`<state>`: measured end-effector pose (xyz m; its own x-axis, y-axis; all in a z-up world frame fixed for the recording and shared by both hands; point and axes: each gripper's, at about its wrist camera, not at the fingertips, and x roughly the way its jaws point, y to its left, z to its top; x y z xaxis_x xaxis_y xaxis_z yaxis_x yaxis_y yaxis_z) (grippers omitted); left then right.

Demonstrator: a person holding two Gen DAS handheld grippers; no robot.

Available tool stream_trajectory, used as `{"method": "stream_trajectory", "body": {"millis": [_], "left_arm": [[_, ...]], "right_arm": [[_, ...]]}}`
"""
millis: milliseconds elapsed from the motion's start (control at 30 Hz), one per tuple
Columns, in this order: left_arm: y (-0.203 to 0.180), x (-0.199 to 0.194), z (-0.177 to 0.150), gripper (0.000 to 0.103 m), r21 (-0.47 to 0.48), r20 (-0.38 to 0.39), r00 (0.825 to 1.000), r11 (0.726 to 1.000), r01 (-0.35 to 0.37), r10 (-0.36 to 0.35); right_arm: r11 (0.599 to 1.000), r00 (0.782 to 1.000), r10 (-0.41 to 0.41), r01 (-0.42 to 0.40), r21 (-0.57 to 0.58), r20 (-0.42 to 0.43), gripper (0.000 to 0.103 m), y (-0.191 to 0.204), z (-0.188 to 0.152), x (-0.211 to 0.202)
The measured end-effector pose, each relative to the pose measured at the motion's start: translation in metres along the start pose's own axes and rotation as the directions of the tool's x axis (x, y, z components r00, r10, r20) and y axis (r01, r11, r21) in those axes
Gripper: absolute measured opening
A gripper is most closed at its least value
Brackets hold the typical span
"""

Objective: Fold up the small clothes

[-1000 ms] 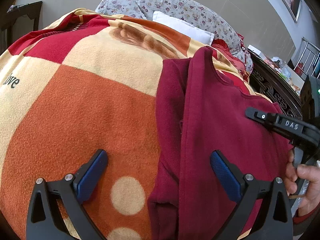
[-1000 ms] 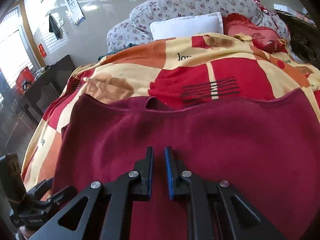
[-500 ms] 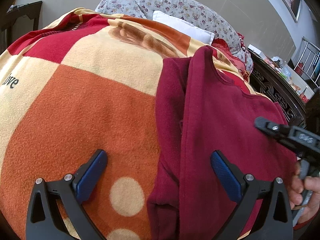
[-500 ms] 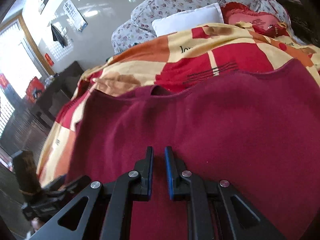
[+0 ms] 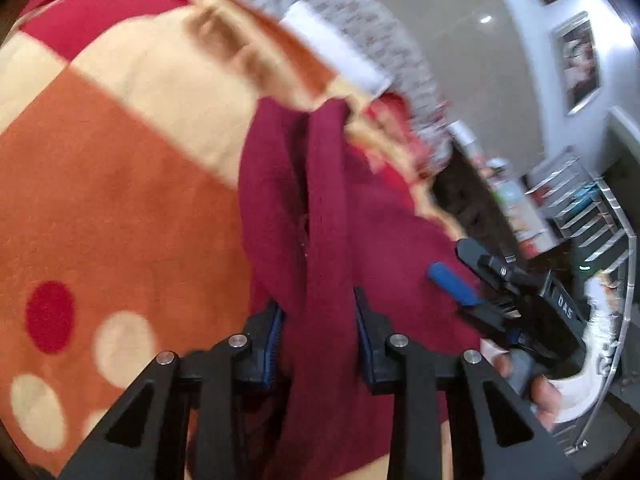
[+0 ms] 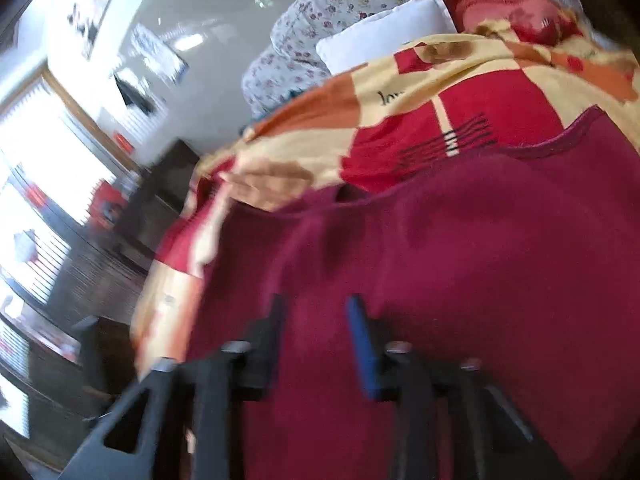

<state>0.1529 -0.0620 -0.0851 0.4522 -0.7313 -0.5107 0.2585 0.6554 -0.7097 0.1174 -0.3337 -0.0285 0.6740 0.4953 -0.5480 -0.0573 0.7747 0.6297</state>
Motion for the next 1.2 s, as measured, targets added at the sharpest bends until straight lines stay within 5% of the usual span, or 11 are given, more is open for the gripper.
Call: {"method": "stream_trajectory", "body": {"millis": [100,267,500,533,600,700,867,933,1033,1100,1200], "left_arm": [[-0.033,-0.002,-0.016,0.030,0.140,0.018,1.000,0.990,-0.013,0.011],[-0.064,0.005,-0.037,0.030,0.240,0.030,0.999,0.970,-0.037,0.030],[-0.073,0.008,-0.047,0.030,0.259,0.050,0.997,0.963,-0.078,0.067],[-0.076,0.006,-0.052,0.030,0.265,0.050,0.996,0.961,-0.084,0.073],[-0.082,0.007,-0.053,0.030,0.278,0.054,0.994,0.954,-0.110,0.099],[-0.091,0.004,-0.057,0.030,0.278,0.057,0.994,0.954,-0.109,0.097],[-0.137,-0.004,-0.057,0.039,0.313,0.033,0.999,0.950,0.009,-0.020],[-0.162,-0.007,-0.059,0.061,0.355,-0.021,0.997,0.931,0.078,-0.076],[-0.179,-0.021,-0.064,0.079,0.388,-0.092,0.987,0.908,0.154,-0.128],[-0.176,-0.035,-0.067,0.090,0.425,-0.067,0.991,0.896,0.132,-0.115],[-0.160,-0.033,-0.065,0.092,0.430,0.015,1.000,0.903,-0.010,0.003]], "right_arm": [[0.996,0.995,0.088,-0.089,0.017,0.045,0.085,0.010,0.012,-0.018],[0.991,0.995,0.100,-0.102,-0.090,-0.030,0.095,0.058,0.024,-0.015],[0.963,0.961,-0.128,0.061,-0.261,-0.246,0.094,0.095,0.015,0.047],[0.962,0.956,-0.135,0.064,-0.264,-0.261,0.091,0.095,0.013,0.053],[0.954,0.943,-0.155,0.066,-0.293,-0.296,0.054,0.095,0.005,0.061],[0.920,0.951,-0.241,0.161,-0.357,-0.193,0.020,0.093,0.001,0.046],[0.918,0.970,-0.238,0.208,-0.339,-0.050,0.013,0.067,0.024,-0.024],[0.907,0.964,-0.264,0.247,-0.342,-0.006,0.012,0.053,0.031,-0.053],[0.892,0.943,-0.326,0.327,-0.312,0.057,0.012,0.021,0.039,-0.089],[0.865,0.915,-0.391,0.401,-0.301,0.094,0.012,-0.001,0.040,-0.102],[0.863,0.905,-0.423,0.417,-0.285,0.043,0.012,-0.040,0.036,-0.086]]}}
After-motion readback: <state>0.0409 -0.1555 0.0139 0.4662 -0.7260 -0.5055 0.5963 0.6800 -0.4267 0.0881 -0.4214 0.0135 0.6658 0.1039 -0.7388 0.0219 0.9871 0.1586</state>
